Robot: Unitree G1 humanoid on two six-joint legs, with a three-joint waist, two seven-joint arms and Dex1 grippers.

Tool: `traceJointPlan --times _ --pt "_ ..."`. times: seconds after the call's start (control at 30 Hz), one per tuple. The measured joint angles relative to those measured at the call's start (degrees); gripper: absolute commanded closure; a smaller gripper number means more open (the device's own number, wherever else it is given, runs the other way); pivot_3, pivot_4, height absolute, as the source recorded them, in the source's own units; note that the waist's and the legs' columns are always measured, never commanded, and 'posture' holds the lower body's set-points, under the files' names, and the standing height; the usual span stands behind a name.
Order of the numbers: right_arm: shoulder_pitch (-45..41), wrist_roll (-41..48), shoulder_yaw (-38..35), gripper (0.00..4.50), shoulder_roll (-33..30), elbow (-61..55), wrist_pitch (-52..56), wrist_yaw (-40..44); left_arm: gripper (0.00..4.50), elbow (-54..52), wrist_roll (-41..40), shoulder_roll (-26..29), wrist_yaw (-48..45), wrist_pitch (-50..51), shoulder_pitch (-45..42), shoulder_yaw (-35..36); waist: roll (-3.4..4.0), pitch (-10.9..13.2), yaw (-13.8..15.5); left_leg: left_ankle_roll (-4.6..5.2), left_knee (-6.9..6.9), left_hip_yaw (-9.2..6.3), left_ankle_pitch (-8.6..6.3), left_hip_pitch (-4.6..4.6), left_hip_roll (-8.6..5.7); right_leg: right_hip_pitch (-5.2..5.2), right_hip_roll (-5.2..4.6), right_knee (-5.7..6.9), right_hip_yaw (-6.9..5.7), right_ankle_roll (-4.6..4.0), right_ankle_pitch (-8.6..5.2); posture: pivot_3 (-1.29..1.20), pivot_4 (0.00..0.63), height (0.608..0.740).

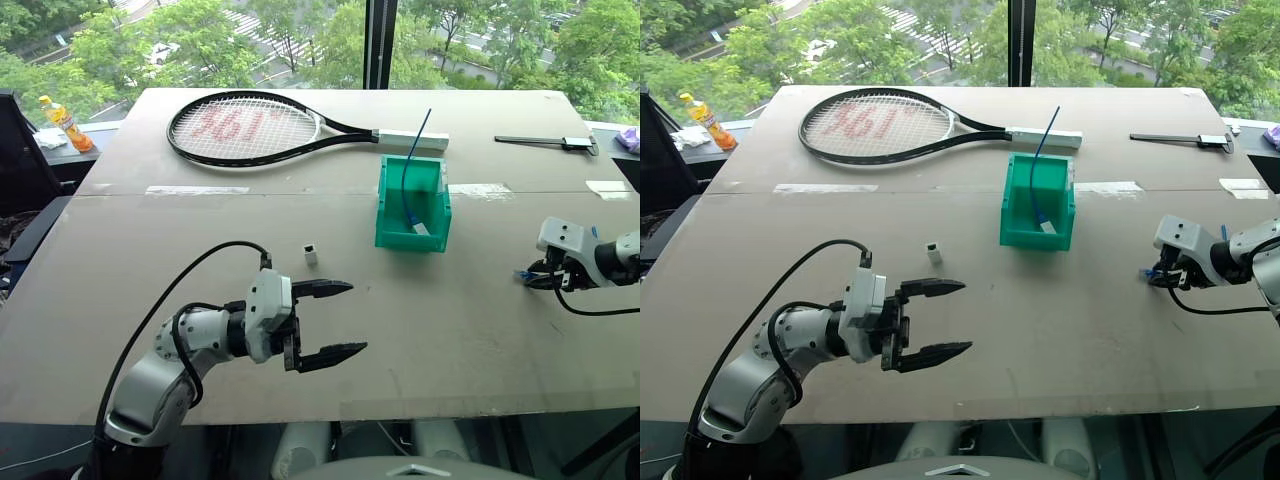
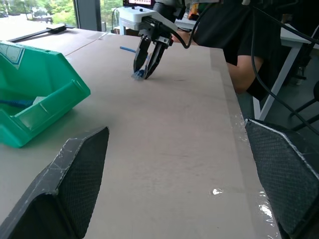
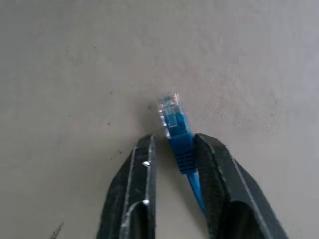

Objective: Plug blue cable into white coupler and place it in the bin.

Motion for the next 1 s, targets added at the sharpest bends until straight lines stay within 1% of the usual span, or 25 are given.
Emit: traceJointPlan --times 0.1,0.17,0.2,0.23,0.3,0.33,0.37,0.43,0.47,0.57,0.63,0.67,0.73,0.77,0.8,0.83,0.9,1.0 --pt "0.12 -0.79 -0.05 4.45 -0.02 -1.13 -0.09 0.87 0.00 0.00 0.00 -0.05 0.59 0.14 -0.16 0.00 -0.01 -0.01 0.15 0.00 0.03 -0.04 0.00 0.01 0.00 0.02 -0.01 0.01 -0.01 0.01 0.01 0.00 0.150 0.740" --pt "0.79 -0.48 -0.22 4.45 0.00 -5.22 2.26 1.55 0.00 0.02 0.01 -0.04 0.62 0.14 -0.17 0.00 0.00 0.00 0.07 0.00 0.01 -0.06 0.00 0.00 0.00 -0.01 -0.01 0.09 -0.02 0.00 0.01 0.00 0.150 0.740" --pt "1.10 0.33 -0.13 4.45 0.62 -10.91 5.87 2.36 0.00 0.06 0.14 -0.02 0.50 -0.21 -0.06 0.02 0.06 0.03 -0.11 -0.01 -0.02 -0.06 0.00 0.01 0.03 -0.06 0.02 0.14 0.00 -0.01 0.01 0.00 0.150 0.740" --pt "0.89 0.81 0.25 4.45 1.76 -15.56 8.68 2.52 0.00 0.12 0.37 -0.02 0.38 -0.64 0.02 -0.03 0.07 0.04 -0.44 -0.01 -0.03 -0.06 0.01 0.01 0.08 -0.08 0.08 0.15 0.02 -0.02 0.01 0.00 0.150 0.740" --pt "-1.56 0.98 3.28 4.45 6.05 -24.97 15.32 2.22 0.00 0.28 0.63 -0.07 0.34 -1.12 0.68 0.06 0.08 0.04 -1.18 -0.02 -0.06 -0.12 0.01 0.03 0.17 -0.11 0.20 0.19 0.00 -0.03 0.01 0.00 0.150 0.740" --pt "-3.80 0.57 5.81 4.45 10.07 -29.33 19.07 1.36 0.00 0.61 0.95 -0.08 0.33 -1.24 0.98 -0.05 0.08 0.04 -1.46 -0.02 -0.07 -0.15 0.01 0.03 0.20 -0.14 0.25 0.23 -0.01 -0.04 0.01 0.00 0.150 0.740" --pt "-4.48 0.53 6.80 4.45 11.48 -30.90 20.21 0.96 0.00 0.75 1.03 -0.10 0.33 -1.25 0.99 -0.09 0.09 0.05 -1.39 -0.03 -0.08 -0.20 0.01 0.00 0.21 -0.15 0.26 0.24 -0.05 -0.04 0.01 0.00 0.150 0.740" --pt "-7.94 -0.99 11.51 4.45 17.37 -33.07 24.64 -1.03 0.00 1.32 1.14 -0.01 0.39 -1.59 1.90 0.25 0.09 0.06 -1.20 -0.11 -0.09 -0.27 0.06 -0.05 0.19 -0.16 0.24 0.25 -0.11 -0.06 0.00 0.00 0.150 0.740" --pt "-8.75 -1.73 13.18 4.45 18.76 -33.16 25.08 -1.54 0.00 1.48 1.26 0.01 0.39 -1.79 2.05 0.32 0.09 0.08 -0.87 -0.12 -0.08 -0.29 0.07 -0.08 0.14 -0.17 0.18 0.24 -0.13 -0.07 0.00 0.00 0.150 0.740" --pt "-9.98 -5.47 18.62 4.45 19.79 -32.20 22.52 -1.49 0.00 2.39 2.34 0.56 0.48 -3.03 2.98 1.00 0.10 0.08 0.13 -0.11 -0.06 -0.24 0.06 -0.11 -0.06 -0.16 -0.07 0.15 -0.14 -0.06 0.00 0.00 0.150 0.740" --pt "-10.51 -7.00 19.74 4.45 19.68 -31.44 19.49 -1.06 0.00 2.99 3.14 0.91 0.59 -3.50 3.48 1.32 -0.04 -0.01 0.08 -0.10 -0.04 -0.18 0.06 -0.07 -0.09 -0.10 -0.11 0.06 -0.11 -0.05 0.01 0.00 0.150 0.740" --pt "-10.48 -7.53 19.98 3.71 19.85 -30.75 18.00 -1.05 0.00 3.11 3.73 1.04 0.72 -3.72 3.65 1.33 -0.17 -0.09 -0.01 -0.10 -0.04 -0.18 0.06 -0.04 -0.09 -0.03 -0.11 0.06 -0.12 -0.04 0.01 0.00 0.150 0.740" --pt "-10.35 -8.48 20.00 2.95 20.39 -29.73 15.91 -1.74 0.00 3.13 4.52 1.03 1.08 -3.97 3.73 1.30 -0.25 -0.14 -0.07 -0.10 -0.04 -0.19 0.06 0.05 -0.07 0.00 -0.10 0.10 -0.13 -0.04 0.01 0.00 0.150 0.740" --pt "-10.10 -8.86 19.50 2.26 20.69 -29.21 14.95 -2.31 0.00 3.13 4.76 1.01 1.57 -4.10 3.73 1.28 -0.25 -0.14 -0.02 -0.11 -0.05 -0.22 0.06 0.06 -0.06 0.00 -0.09 0.14 -0.16 -0.04 0.01 0.00 0.150 0.740" --pt "-9.94 -8.96 18.99 1.99 20.95 -28.97 14.59 -2.72 0.00 3.13 5.07 0.96 1.82 -4.22 3.72 1.27 -0.25 -0.15 0.03 -0.11 -0.04 -0.26 0.06 0.06 -0.06 0.01 -0.09 0.17 -0.20 -0.04 0.01 0.00 0.150 0.740" --pt "-9.24 -8.78 17.16 1.45 21.43 -28.99 15.00 -3.76 0.00 3.29 6.18 0.88 2.51 -4.42 3.38 1.00 -0.26 -0.15 0.12 -0.12 -0.04 -0.30 0.07 0.06 -0.04 0.01 -0.08 0.21 -0.24 -0.05 0.01 0.00 0.150 0.740" --pt "-6.22 -7.18 13.05 0.53 22.46 -30.88 17.77 -6.12 0.00 4.14 8.78 0.84 3.68 -4.56 1.71 -0.10 -0.24 -0.14 0.21 -0.14 -0.05 -0.34 0.08 0.04 -0.04 0.00 -0.06 0.24 -0.27 -0.07 0.01 0.00 0.150 0.740" --pt "0.64 -2.34 5.78 0.53 22.28 -38.22 21.13 -7.58 0.00 6.25 11.30 1.36 4.18 -3.16 -2.35 -2.33 -0.11 -0.05 0.37 -0.15 -0.05 -0.39 0.08 -0.09 -0.07 -0.05 -0.06 0.25 -0.29 -0.07 0.02 0.00 0.150 0.740"
